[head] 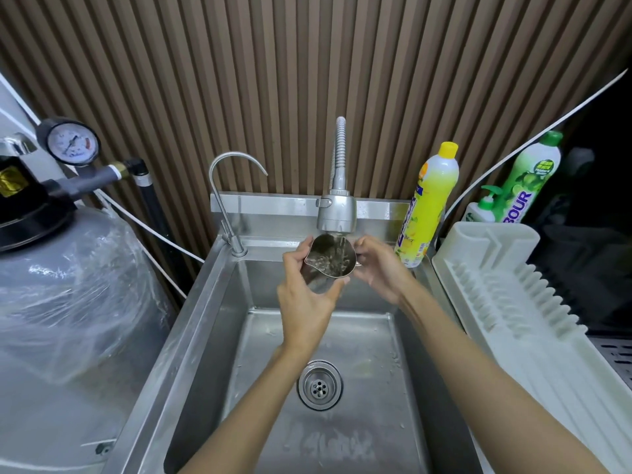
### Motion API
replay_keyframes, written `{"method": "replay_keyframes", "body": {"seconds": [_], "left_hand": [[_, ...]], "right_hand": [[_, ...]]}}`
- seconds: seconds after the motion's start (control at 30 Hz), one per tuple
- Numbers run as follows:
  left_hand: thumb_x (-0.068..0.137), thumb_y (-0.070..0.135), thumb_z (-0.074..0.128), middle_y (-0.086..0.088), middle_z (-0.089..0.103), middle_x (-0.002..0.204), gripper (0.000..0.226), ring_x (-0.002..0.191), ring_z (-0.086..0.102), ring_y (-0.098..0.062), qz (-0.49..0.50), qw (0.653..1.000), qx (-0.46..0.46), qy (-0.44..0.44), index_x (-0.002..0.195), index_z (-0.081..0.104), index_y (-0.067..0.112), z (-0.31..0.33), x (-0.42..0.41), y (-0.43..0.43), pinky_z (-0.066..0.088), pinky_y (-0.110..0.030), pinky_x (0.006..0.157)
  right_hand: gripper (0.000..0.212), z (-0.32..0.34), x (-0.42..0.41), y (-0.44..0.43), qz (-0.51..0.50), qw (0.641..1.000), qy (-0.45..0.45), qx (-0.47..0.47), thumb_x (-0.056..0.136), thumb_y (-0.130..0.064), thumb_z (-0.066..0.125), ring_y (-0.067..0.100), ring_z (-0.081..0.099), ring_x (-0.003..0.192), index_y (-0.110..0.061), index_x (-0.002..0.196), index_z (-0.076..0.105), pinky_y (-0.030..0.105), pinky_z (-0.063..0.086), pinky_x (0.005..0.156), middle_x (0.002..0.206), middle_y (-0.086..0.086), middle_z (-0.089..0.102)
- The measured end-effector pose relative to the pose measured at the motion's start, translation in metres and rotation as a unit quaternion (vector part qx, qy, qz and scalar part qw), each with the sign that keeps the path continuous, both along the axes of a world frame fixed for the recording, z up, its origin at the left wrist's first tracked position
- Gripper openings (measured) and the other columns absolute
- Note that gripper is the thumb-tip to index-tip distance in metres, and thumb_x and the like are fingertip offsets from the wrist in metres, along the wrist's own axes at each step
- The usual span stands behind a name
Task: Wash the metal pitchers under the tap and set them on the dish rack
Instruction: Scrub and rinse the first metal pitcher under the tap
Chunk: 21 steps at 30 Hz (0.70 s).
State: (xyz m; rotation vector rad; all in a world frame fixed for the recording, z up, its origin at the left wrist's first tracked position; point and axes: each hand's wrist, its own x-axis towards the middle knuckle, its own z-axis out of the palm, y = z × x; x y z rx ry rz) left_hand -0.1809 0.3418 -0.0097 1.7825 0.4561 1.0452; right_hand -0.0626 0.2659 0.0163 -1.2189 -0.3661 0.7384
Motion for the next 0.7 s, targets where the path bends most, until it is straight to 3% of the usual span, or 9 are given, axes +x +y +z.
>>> {"method": "replay_keyframes", "body": {"seconds": [0.1, 0.13, 0.2, 0.27, 0.4, 0.5, 0.6, 0.7], "left_hand": [[0.059, 0.037, 0.084, 0.000, 0.062, 0.118, 0.065, 0.104, 0.063, -0.014, -0.009, 0.998, 0.035, 0.056, 0.108, 0.041, 0.030, -0.004, -0.006, 0.011, 0.053, -0.032, 0.089], [0.058, 0.042, 0.084, 0.001, 0.063, 0.111, 0.065, 0.101, 0.062, -0.016, -0.003, 0.996, 0.039, 0.079, 0.107, 0.043, 0.029, -0.005, -0.008, 0.014, 0.053, -0.032, 0.087], [0.056, 0.041, 0.086, 0.004, 0.064, 0.100, 0.064, 0.091, 0.061, -0.009, -0.004, 0.994, 0.019, 0.105, 0.102, 0.046, 0.025, -0.006, -0.012, 0.016, 0.048, -0.013, 0.081], [0.054, 0.037, 0.087, 0.006, 0.065, 0.094, 0.061, 0.085, 0.060, -0.005, -0.009, 0.993, -0.020, 0.114, 0.098, 0.050, 0.019, -0.009, -0.013, 0.015, 0.041, 0.000, 0.073], [0.053, 0.018, 0.090, -0.001, 0.068, 0.094, 0.054, 0.089, 0.066, -0.010, -0.066, 0.978, -0.175, 0.089, 0.091, 0.052, 0.017, -0.021, -0.008, 0.010, 0.051, -0.016, 0.082], [0.060, -0.002, 0.083, -0.007, 0.066, 0.098, 0.050, 0.087, 0.066, -0.010, -0.130, 0.951, -0.276, 0.056, 0.089, 0.046, 0.016, -0.018, -0.001, 0.004, 0.052, -0.013, 0.073], [0.068, -0.012, 0.073, -0.003, 0.064, 0.097, 0.046, 0.080, 0.066, -0.001, -0.159, 0.937, -0.309, 0.036, 0.092, 0.044, 0.016, -0.008, 0.006, -0.001, 0.051, -0.009, 0.066], [0.068, -0.013, 0.072, -0.009, 0.063, 0.105, 0.049, 0.088, 0.064, -0.006, -0.157, 0.937, -0.313, 0.011, 0.097, 0.043, 0.014, 0.002, 0.013, -0.002, 0.052, -0.011, 0.069]], "right_hand": [[0.023, -0.017, -0.009, -0.003, 0.011, 1.000, 0.029, 0.003, 0.090, 0.001, 0.040, 0.014, 0.057, 0.076, -0.010, 0.071, 0.048, 0.028, 0.056, 0.059, 0.076, 0.002, 0.063], [0.022, -0.021, -0.011, -0.005, 0.015, 1.000, 0.024, -0.009, 0.090, -0.001, 0.043, 0.018, 0.060, 0.080, -0.009, 0.072, 0.051, 0.033, 0.058, 0.064, 0.081, 0.007, 0.063], [0.020, -0.025, -0.013, -0.011, 0.008, 0.999, -0.001, -0.051, 0.091, -0.002, 0.046, 0.023, 0.061, 0.081, -0.007, 0.073, 0.055, 0.041, 0.060, 0.070, 0.083, 0.015, 0.060], [0.016, -0.022, -0.013, -0.018, -0.006, 0.994, -0.034, -0.100, 0.090, -0.003, 0.051, 0.023, 0.061, 0.078, -0.006, 0.076, 0.057, 0.040, 0.059, 0.070, 0.080, 0.014, 0.061], [0.020, -0.006, -0.007, -0.028, -0.042, 0.970, -0.121, -0.205, 0.085, -0.011, 0.064, 0.019, 0.065, 0.085, -0.012, 0.069, 0.052, 0.044, 0.056, 0.074, 0.077, 0.007, 0.066], [0.028, 0.010, -0.002, -0.030, -0.081, 0.937, -0.214, -0.265, 0.079, -0.014, 0.070, 0.026, 0.067, 0.085, -0.015, 0.060, 0.050, 0.046, 0.056, 0.073, 0.090, 0.020, 0.071], [0.029, 0.025, 0.001, -0.031, -0.110, 0.912, -0.281, -0.279, 0.075, -0.012, 0.070, 0.031, 0.067, 0.086, -0.016, 0.057, 0.048, 0.042, 0.053, 0.068, 0.094, 0.021, 0.072], [0.028, 0.040, 0.001, -0.029, -0.114, 0.918, -0.292, -0.243, 0.077, -0.005, 0.066, 0.017, 0.068, 0.087, -0.014, 0.059, 0.047, 0.031, 0.049, 0.066, 0.085, 0.005, 0.073]]}}
